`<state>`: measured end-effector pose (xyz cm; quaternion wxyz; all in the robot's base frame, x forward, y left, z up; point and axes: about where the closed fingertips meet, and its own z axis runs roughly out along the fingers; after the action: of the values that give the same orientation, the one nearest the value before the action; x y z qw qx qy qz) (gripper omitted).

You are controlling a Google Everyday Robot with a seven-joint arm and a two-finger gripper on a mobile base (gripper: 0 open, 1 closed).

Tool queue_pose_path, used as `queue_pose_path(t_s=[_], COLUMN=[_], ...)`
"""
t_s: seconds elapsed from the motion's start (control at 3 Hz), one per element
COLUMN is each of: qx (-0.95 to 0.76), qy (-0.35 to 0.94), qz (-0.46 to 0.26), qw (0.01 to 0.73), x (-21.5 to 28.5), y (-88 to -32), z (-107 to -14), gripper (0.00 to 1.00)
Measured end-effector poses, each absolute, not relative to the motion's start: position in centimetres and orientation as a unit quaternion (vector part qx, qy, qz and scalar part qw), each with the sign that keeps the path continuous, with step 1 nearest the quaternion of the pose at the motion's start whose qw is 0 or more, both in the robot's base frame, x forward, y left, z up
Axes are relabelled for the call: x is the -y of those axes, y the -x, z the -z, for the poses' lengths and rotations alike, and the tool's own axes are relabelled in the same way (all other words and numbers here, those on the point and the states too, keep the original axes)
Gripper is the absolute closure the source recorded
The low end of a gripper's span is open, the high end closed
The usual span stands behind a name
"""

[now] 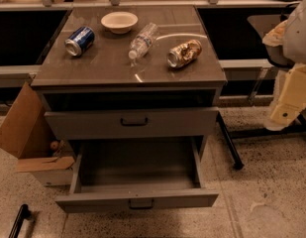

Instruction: Close middle drawer

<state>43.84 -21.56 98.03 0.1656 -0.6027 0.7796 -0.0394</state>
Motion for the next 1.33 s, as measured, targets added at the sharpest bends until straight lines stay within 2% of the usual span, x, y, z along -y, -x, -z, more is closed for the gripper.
queue_pose_path(t_s=[0.33, 1.0, 1.33], qx=[-0.780, -0.736, -0.736], qy=[0.603, 0.649, 0.649], qz=[0.039, -0.039, -0.039], qw=[0.166, 0.190, 0.190], x=[21.6, 17.1, 17.1], y=[-43.8, -40.9, -40.9], z=[-98.0, -91.2, -91.2], gripper=[0.00, 0.00, 0.00])
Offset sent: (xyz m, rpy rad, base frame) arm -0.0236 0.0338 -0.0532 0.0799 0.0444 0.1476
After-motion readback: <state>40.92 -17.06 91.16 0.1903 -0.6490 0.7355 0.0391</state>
